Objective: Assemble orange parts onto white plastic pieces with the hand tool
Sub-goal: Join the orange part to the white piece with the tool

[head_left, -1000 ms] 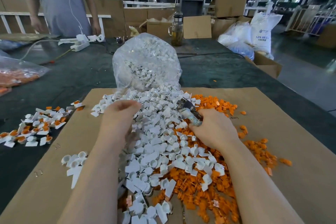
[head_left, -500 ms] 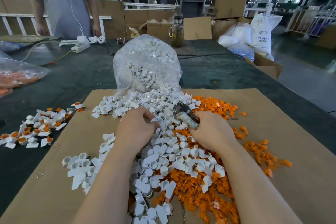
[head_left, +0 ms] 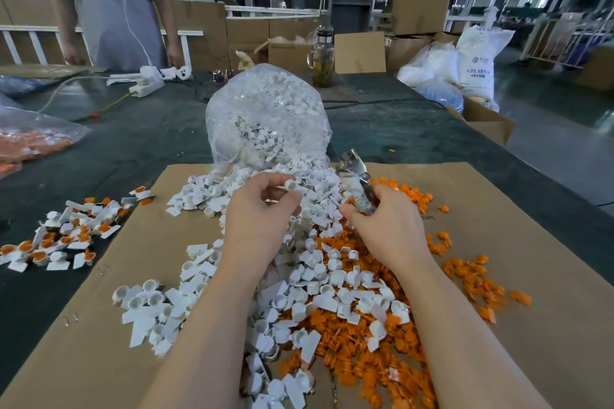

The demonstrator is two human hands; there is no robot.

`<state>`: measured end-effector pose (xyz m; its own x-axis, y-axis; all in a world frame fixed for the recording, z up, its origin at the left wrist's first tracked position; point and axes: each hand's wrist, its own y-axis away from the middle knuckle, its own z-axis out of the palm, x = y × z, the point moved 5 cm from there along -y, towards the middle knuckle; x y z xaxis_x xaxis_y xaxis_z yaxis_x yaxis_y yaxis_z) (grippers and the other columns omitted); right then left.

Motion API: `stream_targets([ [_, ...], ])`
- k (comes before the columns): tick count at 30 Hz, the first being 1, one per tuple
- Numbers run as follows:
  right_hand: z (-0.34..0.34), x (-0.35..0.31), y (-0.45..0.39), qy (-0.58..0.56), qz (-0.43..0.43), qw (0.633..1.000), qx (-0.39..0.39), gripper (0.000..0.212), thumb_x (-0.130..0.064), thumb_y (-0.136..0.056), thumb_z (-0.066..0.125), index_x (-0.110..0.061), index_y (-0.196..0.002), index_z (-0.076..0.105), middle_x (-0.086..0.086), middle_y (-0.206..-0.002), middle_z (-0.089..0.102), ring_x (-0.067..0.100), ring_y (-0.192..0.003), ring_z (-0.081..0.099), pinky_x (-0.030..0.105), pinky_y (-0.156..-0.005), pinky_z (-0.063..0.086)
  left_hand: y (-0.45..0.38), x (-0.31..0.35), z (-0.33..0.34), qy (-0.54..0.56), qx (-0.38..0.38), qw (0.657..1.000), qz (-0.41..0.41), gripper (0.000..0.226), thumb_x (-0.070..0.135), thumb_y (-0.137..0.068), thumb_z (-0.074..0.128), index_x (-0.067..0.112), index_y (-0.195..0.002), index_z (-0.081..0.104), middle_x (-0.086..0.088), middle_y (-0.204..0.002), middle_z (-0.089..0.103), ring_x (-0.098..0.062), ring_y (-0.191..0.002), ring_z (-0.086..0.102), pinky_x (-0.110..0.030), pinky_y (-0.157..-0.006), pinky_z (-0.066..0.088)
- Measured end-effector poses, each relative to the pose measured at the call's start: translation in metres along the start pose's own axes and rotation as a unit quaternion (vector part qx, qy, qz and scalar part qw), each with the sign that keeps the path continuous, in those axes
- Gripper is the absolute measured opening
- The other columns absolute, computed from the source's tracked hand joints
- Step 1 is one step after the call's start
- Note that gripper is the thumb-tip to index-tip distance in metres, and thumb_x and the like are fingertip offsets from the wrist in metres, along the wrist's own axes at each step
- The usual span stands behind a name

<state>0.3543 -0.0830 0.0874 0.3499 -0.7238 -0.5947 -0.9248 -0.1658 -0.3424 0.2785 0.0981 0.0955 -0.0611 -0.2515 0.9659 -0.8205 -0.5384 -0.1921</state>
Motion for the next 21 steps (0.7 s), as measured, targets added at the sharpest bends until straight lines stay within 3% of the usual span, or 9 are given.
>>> stream_targets([
  [5, -0.007, -0.002, 0.002, -0.149, 0.003, 0.989, 0.018, 0.018, -0.036, -0.083, 0.074, -0.022, -0.091, 0.069, -0.010, -0.081, 0.067, 0.009, -0.073, 0.062, 0.031, -0.065, 0.052, 0.003, -0.001, 0.003, 0.065, 0.005, 0.997, -0.034, 0.019, 0.018, -0.086, 0.075, 0.036, -0.092, 0.074, 0.013, -0.075, 0.074, -0.004, -0.072, 0.072, -0.024, -0.071, 0.054],
  [8, -0.008, -0.006, 0.004, -0.218, -0.009, 0.976, 0.000, 0.008, -0.027, -0.085, 0.075, -0.030, -0.090, 0.070, -0.015, -0.081, 0.068, 0.000, -0.073, 0.063, 0.018, -0.063, 0.048, 0.003, -0.003, 0.005, 0.114, 0.011, 0.992, -0.061, 0.020, 0.011, -0.087, 0.073, 0.030, -0.094, 0.077, 0.009, -0.081, 0.076, -0.008, -0.076, 0.073, -0.027, -0.079, 0.057],
  [10, -0.009, -0.010, 0.005, -0.252, -0.022, 0.968, -0.010, 0.017, -0.020, -0.087, 0.073, -0.036, -0.087, 0.069, -0.019, -0.081, 0.068, -0.005, -0.077, 0.063, 0.009, -0.061, 0.047, 0.002, -0.003, 0.007, 0.145, 0.003, 0.987, -0.073, 0.019, 0.007, -0.090, 0.069, 0.020, -0.101, 0.075, 0.001, -0.082, 0.077, -0.013, -0.078, 0.075, -0.027, -0.078, 0.059],
  [14, -0.010, -0.015, 0.006, -0.290, -0.031, 0.957, 0.004, 0.023, -0.017, -0.087, 0.072, -0.039, -0.087, 0.065, -0.019, -0.082, 0.068, -0.003, -0.081, 0.064, 0.006, -0.064, 0.049, 0.003, -0.003, 0.010, 0.183, 0.003, 0.980, -0.082, 0.021, 0.000, -0.088, 0.069, 0.008, -0.107, 0.064, -0.018, -0.093, 0.070, -0.018, -0.075, 0.076, -0.024, -0.071, 0.060],
  [21, -0.014, -0.023, 0.010, -0.280, -0.063, 0.956, 0.056, 0.020, -0.021, -0.085, 0.075, -0.036, -0.082, 0.062, -0.017, -0.073, 0.066, -0.003, -0.073, 0.063, 0.008, -0.064, 0.048, 0.009, 0.000, 0.019, 0.192, -0.015, 0.977, -0.095, 0.013, 0.000, -0.081, 0.077, 0.009, -0.086, 0.070, -0.010, -0.076, 0.076, -0.020, -0.072, 0.076, -0.022, -0.067, 0.060],
])
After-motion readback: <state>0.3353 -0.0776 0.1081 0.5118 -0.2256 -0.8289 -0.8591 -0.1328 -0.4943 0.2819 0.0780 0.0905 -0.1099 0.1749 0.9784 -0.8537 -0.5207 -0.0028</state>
